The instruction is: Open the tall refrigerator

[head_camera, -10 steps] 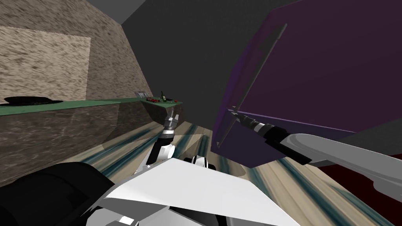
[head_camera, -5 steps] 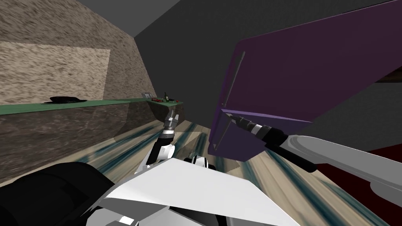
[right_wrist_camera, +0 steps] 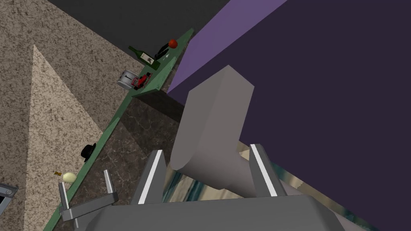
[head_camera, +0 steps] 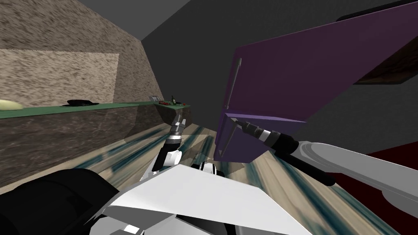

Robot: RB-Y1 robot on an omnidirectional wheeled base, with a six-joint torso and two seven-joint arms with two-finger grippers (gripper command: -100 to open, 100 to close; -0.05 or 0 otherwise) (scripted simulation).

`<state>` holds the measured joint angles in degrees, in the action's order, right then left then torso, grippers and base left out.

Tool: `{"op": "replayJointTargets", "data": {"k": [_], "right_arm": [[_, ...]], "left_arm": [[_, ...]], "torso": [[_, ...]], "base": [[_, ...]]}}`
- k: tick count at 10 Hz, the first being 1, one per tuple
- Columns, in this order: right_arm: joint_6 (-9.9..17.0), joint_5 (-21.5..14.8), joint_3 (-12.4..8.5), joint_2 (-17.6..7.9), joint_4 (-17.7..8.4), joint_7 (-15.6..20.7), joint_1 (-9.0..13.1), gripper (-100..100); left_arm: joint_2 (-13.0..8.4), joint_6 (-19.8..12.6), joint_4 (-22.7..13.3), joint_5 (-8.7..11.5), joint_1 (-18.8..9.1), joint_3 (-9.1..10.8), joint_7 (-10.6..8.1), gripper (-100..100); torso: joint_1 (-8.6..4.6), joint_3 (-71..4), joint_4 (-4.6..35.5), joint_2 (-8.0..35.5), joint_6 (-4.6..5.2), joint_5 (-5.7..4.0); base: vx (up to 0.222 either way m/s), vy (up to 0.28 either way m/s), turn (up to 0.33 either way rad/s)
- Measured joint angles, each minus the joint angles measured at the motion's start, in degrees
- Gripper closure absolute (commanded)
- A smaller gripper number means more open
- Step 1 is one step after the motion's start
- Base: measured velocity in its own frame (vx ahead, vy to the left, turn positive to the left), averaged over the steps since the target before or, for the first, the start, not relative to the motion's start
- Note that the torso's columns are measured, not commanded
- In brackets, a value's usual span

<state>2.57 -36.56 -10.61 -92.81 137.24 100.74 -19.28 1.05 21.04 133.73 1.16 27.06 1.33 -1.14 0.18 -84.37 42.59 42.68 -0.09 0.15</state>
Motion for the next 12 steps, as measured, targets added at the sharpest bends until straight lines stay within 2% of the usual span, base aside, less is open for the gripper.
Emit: {"op": "replayJointTargets", "data": {"k": [2,3,4,5,6,7,9,11,12], "right_arm": [[-0.3,-0.2,0.7,0.3,0.9,0.4,0.1,100],[-0.9,0.1,-0.7,0.3,2.0,0.5,-0.9,100],[-1.3,-0.1,0.4,0.7,3.1,0.9,0.2,100],[-1.9,0.0,0.6,0.7,4.0,1.1,0.1,100],[-2.1,0.1,1.4,0.5,4.8,1.2,1.0,100],[-2.7,0.1,0.5,0.9,6.0,1.5,0.1,100],[-4.2,-0.1,1.3,1.8,7.9,2.3,1.3,100],[-5.0,0.2,0.2,1.7,10.2,2.5,0.3,100],[-5.5,0.2,2.4,1.8,10.3,2.7,2.6,100]], "left_arm": [[0.0,0.0,0.0,0.0,0.0,0.0,0.0,0],[0.0,0.0,0.0,0.0,0.0,0.0,0.0,0],[0.0,0.0,0.0,0.0,0.0,0.0,0.0,0],[0.0,0.0,0.0,0.0,0.0,0.0,0.0,0],[0.0,0.0,0.0,0.0,0.0,0.0,0.0,0],[0.0,0.0,0.0,0.0,0.0,0.0,0.0,0],[0.0,0.0,0.0,0.0,0.0,0.0,0.0,0],[0.0,0.0,0.0,0.0,0.0,0.0,0.0,0],[0.0,0.0,0.0,0.0,0.0,0.0,0.0,0]], "torso": [[-0.02,-0.2,-0.2,-0.3,0.02,-0.02],[-0.2,0.0,-0.1,0.0,0.01,-0.1],[-0.2,0.0,-0.1,0.0,0.01,-0.14],[-0.1,-0.1,-0.1,-0.3,0.16,-0.11],[-0.1,-0.2,-0.1,-0.3,0.12,-0.06],[-0.31,-0.2,-0.1,-0.3,0.12,-0.12],[-0.4,0.0,-0.1,0.0,0.16,-0.2],[0.01,-0.2,0.0,-0.2,0.13,-0.02],[0.06,-0.3,0.0,-0.4,0.05,0.0]], "base": [[-0.125,-0.177,0.077],[-0.148,-0.258,0.136],[-0.106,-0.197,0.066],[-0.112,-0.179,0.049],[-0.118,-0.246,0.108],[-0.176,-0.262,0.126],[-0.195,-0.259,0.101],[-0.124,-0.212,0.043],[-0.102,-0.129,0.044]]}}
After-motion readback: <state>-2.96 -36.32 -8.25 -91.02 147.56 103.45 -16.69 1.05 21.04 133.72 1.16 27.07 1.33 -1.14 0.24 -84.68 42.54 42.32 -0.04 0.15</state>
